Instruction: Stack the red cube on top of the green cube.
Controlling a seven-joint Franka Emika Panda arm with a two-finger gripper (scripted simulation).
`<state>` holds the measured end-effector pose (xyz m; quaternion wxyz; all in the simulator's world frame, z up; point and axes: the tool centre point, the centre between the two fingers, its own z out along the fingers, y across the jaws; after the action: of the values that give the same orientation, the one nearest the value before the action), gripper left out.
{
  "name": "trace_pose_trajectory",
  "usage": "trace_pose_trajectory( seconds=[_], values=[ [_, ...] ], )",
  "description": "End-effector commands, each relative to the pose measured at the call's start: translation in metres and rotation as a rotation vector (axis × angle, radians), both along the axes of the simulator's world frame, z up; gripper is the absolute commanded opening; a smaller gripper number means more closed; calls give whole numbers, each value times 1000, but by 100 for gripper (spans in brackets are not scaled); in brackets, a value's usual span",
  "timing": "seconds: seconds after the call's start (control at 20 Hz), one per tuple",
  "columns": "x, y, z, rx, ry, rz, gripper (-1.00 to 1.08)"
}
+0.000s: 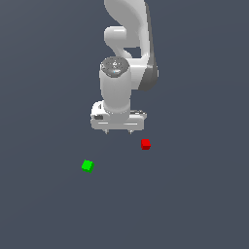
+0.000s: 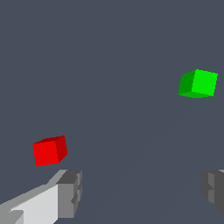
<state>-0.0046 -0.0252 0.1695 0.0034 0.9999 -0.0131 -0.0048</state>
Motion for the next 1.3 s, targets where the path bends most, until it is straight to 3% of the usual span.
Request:
trace_pose_trajectory(
  seconds=[0.0, 0.35, 0.9, 1.25],
  values=[
    [0, 0, 0, 0, 0, 0, 100],
    [-3, 19, -13, 2, -1, 21, 100],
    [-19, 107, -78, 8, -7, 123, 100],
    [-25, 135, -99, 8, -9, 155, 100]
  ],
)
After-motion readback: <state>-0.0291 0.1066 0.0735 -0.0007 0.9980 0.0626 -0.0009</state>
